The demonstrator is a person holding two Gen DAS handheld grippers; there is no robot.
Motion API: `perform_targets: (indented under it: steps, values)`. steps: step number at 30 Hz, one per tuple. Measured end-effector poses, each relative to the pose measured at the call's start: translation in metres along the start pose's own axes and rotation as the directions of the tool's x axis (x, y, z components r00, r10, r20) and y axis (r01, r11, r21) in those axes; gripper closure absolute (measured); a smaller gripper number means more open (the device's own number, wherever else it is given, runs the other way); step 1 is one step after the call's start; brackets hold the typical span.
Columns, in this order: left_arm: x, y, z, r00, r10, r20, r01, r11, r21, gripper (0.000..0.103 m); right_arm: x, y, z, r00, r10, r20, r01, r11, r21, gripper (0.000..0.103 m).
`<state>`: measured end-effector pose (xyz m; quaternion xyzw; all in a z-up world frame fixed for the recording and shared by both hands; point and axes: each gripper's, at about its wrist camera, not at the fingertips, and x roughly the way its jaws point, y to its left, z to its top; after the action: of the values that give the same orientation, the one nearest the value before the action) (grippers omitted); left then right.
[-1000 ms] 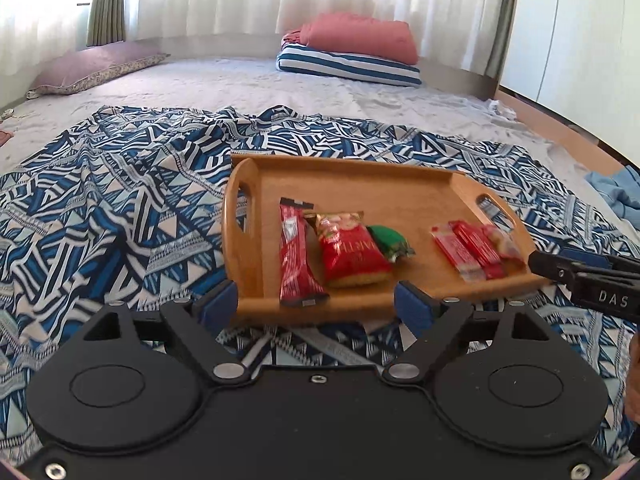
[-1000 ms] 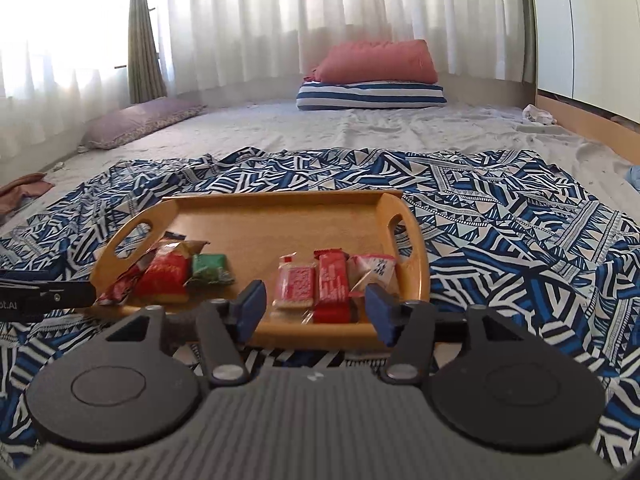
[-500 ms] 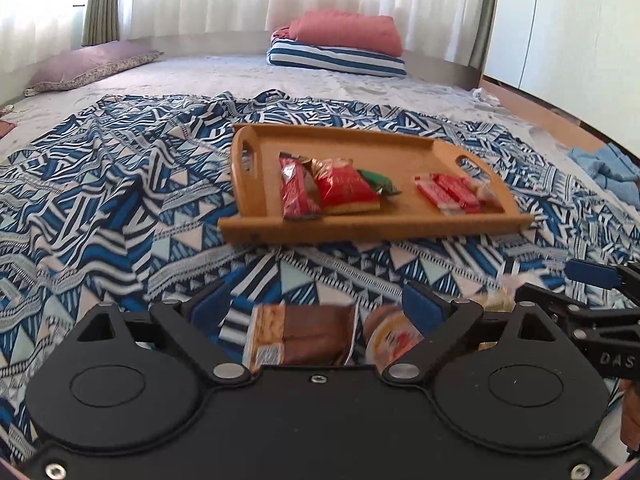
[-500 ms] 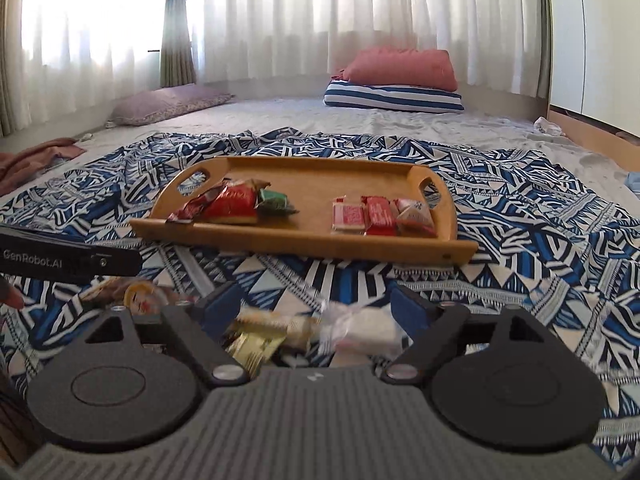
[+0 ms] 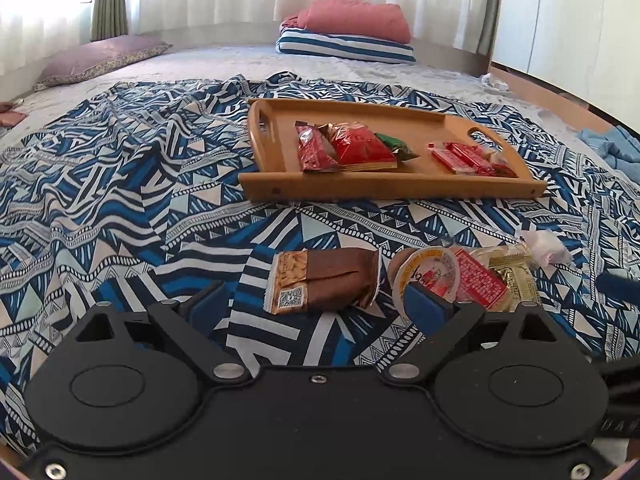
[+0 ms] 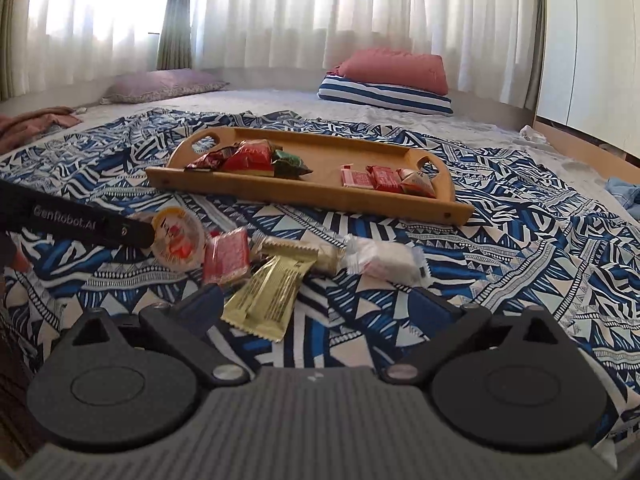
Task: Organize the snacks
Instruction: 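Move both tools back over the snack pile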
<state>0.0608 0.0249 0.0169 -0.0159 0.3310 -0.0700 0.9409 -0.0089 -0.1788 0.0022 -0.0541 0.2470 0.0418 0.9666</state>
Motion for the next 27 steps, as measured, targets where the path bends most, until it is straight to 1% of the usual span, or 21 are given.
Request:
perform_targets:
  steps: [5, 8, 12, 15, 16, 17, 24, 27]
  values:
    - [0.004, 0.005, 0.000, 1.000, 0.000, -0.001, 0.000, 1.000, -0.030, 0.009, 0.003, 0.008, -0.006, 1.000, 0.011, -0.009, -0.011, 1.000, -0.005, 0.000]
    - [0.005, 0.007, -0.001, 1.000, -0.003, 0.000, 0.003, 0.999, -0.043, 0.009, 0.005, 0.011, -0.008, 1.000, 0.004, -0.010, -0.004, 1.000, -0.004, 0.000]
    - [0.003, 0.006, -0.002, 1.000, 0.007, 0.018, -0.007, 1.000, -0.031, 0.009, 0.006, 0.011, -0.009, 1.000, -0.004, -0.004, 0.004, 1.000, 0.012, 0.000]
    - [-0.001, 0.007, -0.004, 0.999, 0.022, 0.035, -0.020, 0.999, -0.029, 0.010, 0.007, 0.008, -0.009, 0.999, -0.032, -0.001, 0.032, 0.999, 0.023, 0.000]
    - [-0.002, 0.008, -0.004, 0.999, 0.023, 0.038, -0.022, 0.999, -0.028, 0.012, 0.008, 0.006, -0.009, 0.999, -0.036, -0.002, 0.036, 0.999, 0.030, 0.000]
    - [-0.002, 0.009, -0.004, 0.999, 0.026, 0.040, -0.025, 0.999, -0.029, 0.015, 0.009, 0.005, -0.009, 0.999, -0.040, -0.003, 0.040, 0.998, 0.039, 0.001]
    - [-0.002, 0.009, -0.004, 0.999, 0.010, 0.041, -0.009, 0.999, -0.032, 0.024, 0.015, -0.004, -0.007, 0.996, -0.088, -0.008, 0.088, 0.991, 0.099, 0.010]
    - [-0.003, 0.008, -0.001, 0.996, 0.039, 0.074, -0.036, 0.998, -0.042, 0.028, 0.017, -0.004, -0.006, 0.997, -0.082, -0.007, 0.083, 0.992, 0.093, 0.017]
